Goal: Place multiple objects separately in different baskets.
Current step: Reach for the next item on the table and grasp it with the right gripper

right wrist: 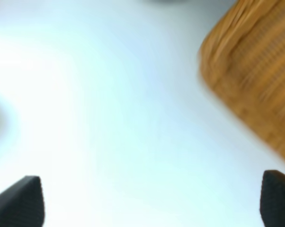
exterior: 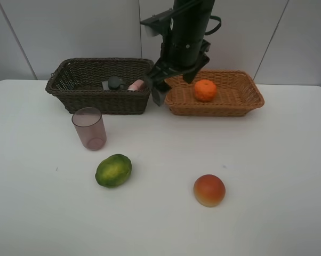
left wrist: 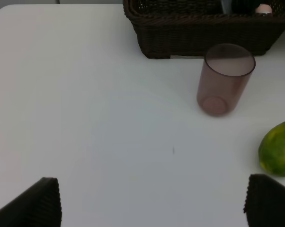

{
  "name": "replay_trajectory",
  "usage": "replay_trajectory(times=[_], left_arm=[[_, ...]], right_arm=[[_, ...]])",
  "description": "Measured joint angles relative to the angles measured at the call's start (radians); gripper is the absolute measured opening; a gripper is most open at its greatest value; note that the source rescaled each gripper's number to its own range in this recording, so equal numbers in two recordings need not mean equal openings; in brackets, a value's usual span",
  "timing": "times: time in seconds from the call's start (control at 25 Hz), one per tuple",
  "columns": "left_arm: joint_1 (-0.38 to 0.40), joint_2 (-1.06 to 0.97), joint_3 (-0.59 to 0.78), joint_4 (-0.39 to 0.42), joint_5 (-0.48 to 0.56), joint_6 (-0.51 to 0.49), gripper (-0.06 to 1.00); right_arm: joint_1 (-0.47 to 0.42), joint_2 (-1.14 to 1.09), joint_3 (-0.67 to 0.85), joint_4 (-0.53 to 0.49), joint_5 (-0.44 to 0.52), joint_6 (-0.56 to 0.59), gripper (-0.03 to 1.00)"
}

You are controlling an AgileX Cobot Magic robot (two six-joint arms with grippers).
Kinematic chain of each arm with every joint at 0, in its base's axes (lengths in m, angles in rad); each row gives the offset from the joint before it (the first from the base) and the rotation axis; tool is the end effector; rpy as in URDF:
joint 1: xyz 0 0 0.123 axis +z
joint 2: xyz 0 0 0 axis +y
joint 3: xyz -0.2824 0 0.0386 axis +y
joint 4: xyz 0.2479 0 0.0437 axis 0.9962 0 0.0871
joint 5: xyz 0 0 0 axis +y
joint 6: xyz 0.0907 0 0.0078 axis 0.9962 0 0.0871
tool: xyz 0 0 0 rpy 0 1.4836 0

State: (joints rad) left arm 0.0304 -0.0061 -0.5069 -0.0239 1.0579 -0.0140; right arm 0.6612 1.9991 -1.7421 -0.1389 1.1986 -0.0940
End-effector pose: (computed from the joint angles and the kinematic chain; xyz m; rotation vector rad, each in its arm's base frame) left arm -0.0064 -0.0021 0.2793 -0.0438 2.0278 -0.0182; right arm 0.3399 0.2496 0.2547 -1.1226 2.6828 -0.1054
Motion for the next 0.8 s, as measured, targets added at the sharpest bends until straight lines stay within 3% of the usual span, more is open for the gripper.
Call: replay_trajectory(times=[0.2, 0.36, 0.56, 0.8], left_arm=[[0.0, 0.0, 0.0, 0.0, 0.0, 0.0, 1.0], [0.0, 0.0, 0.0, 0.0, 0.0, 0.0, 1.0], [0.0, 0.0, 0.0, 0.0, 0.0, 0.0, 1.0], [0.0, 0.0, 0.0, 0.0, 0.0, 0.0, 1.0]], right_arm=[[0.0, -0.15, 0.287, 0.0, -0.154, -0.029, 0.98], [0.0, -0.236, 0.46, 0.007, -0.178, -0.049, 0.98], [0.001, -0.289, 0.594, 0.034, -0.208, -0.121, 0.98], [0.001, -0.298, 0.695, 0.03, -0.324, -0.16, 0.98]])
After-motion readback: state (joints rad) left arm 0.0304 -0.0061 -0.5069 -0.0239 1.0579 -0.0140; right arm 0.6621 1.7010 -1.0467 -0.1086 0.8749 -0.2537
